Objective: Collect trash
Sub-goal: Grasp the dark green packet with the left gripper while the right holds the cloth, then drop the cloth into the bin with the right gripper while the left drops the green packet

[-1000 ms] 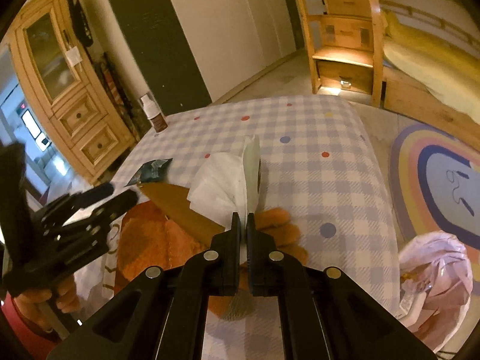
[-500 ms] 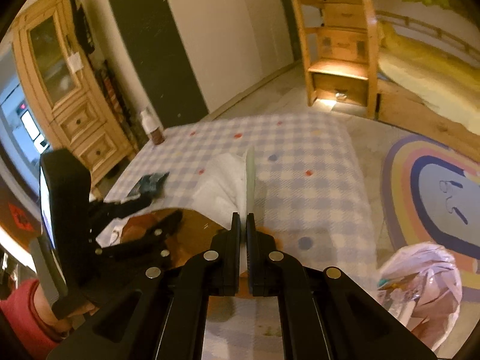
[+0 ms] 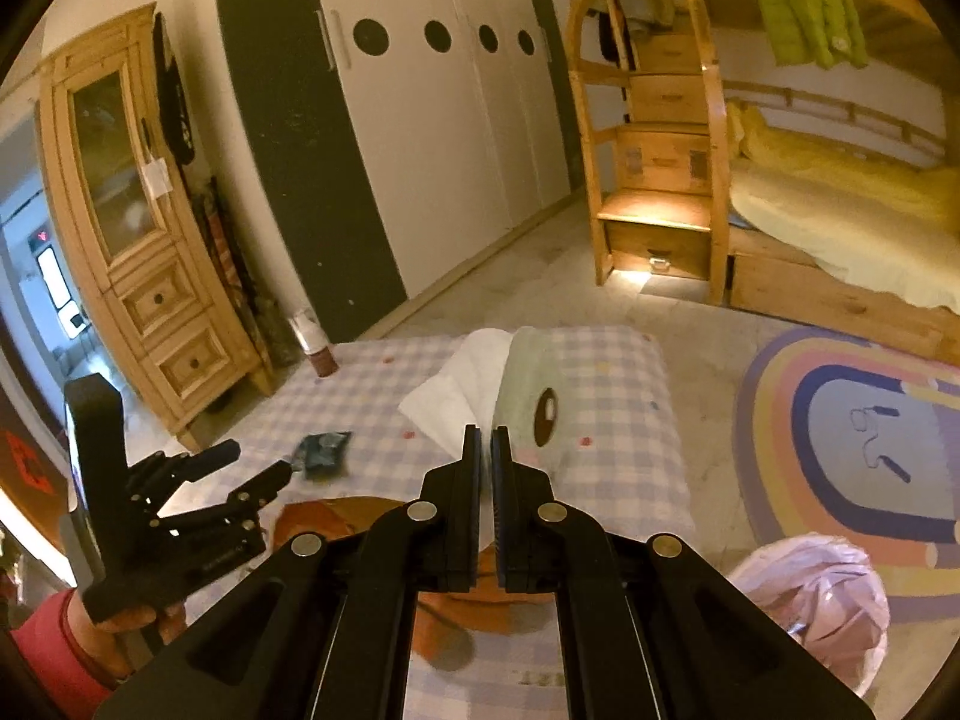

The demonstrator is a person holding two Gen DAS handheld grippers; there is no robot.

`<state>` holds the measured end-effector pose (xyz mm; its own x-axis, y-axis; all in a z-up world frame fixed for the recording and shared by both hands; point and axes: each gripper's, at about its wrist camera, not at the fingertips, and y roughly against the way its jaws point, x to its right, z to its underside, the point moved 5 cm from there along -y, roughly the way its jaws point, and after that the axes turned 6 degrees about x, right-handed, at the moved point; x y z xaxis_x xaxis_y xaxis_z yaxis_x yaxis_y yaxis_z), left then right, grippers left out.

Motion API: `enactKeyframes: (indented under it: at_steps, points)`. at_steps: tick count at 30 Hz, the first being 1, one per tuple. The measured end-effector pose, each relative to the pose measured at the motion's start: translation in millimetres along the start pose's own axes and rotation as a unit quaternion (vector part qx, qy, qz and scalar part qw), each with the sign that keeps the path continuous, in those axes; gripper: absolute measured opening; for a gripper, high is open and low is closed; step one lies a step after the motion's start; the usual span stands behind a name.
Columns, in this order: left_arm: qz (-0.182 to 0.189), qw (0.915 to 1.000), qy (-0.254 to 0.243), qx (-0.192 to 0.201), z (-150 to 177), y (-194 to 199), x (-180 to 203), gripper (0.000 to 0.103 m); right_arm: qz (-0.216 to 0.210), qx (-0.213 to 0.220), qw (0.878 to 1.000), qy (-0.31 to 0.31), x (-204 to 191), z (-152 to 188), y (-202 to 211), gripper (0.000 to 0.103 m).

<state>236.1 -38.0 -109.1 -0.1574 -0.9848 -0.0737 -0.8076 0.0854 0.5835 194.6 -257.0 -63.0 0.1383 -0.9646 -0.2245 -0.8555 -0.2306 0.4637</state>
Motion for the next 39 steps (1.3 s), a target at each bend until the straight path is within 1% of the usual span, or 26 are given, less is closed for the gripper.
enactKeyframes:
  at_steps: [3,6,8,11,16,18,19,20,23,26,28,32,36,39]
  points:
    - [-0.005,0.9996,0.018,-0.019,8.7,-10.4,-17.9,0.06,-0.009,-0.004,1.0,0.002,-7.7,2.1,-6.3,0.004]
    - [0.008,0.9989,0.029,-0.035,17.4,-20.4,-23.9,0.05,-0.013,-0.009,1.0,0.006,-13.2,2.4,-11.5,0.004]
    - [0.019,0.9986,0.033,-0.037,19.1,-24.3,-23.5,0.047,-0.015,-0.009,1.0,0.007,-15.4,1.6,-13.7,0.004]
    - [0.026,0.998,0.043,-0.037,18.3,-31.6,-23.2,0.046,-0.014,-0.01,1.0,0.01,-15.2,0.6,-15.1,0.004]
    - [0.03,0.9973,0.042,-0.053,16.9,-49.2,-19.6,0.046,-0.013,-0.012,1.0,0.007,-13.2,1.9,-19.1,0.004]
    - [0.036,0.9965,0.044,-0.061,17.9,-54.8,-18.5,0.034,-0.014,-0.014,1.0,0.007,-12.7,3.3,-20.4,0.004]
    - [0.041,0.996,0.046,-0.065,18.9,-56.6,-18.1,0.023,-0.014,-0.014,1.0,0.008,-13.1,3.6,-20.6,0.004]
    - [0.043,0.9957,0.046,-0.068,19.8,-57.2,-17.8,0.019,-0.013,-0.015,1.0,0.008,-13.4,4.0,-20.5,0.004]
    - [0.044,0.996,0.049,-0.059,18.4,-55.6,-18.3,0.018,-0.013,-0.014,1.0,0.009,-12.4,4.8,-17.8,0.004]
    - [0.052,0.9958,0.06,-0.047,15.5,-46.1,-21.4,0.018,-0.012,-0.011,1.0,0.008,-11.8,3.6,-15.3,0.004]
    - [0.055,0.9962,0.06,-0.033,11.1,-32.7,-21.8,0.018,-0.012,-0.004,1.0,0.008,-13.2,0.7,-8.7,0.004]
    - [0.064,0.9967,0.05,0.007,-1.6,9.1,-15.7,0.018,-0.006,0.009,1.0,0.006,-8.9,-0.5,13.1,0.004]
    - [0.072,0.9964,0.025,0.037,-6.6,49.0,8.4,0.018,0.011,0.012,1.0,-0.003,6.5,9.7,41.8,0.004]
    - [0.09,0.9947,0.015,0.046,-3.4,69.0,35.5,0.018,0.031,0.008,0.999,-0.014,22.3,24.2,60.2,0.004]
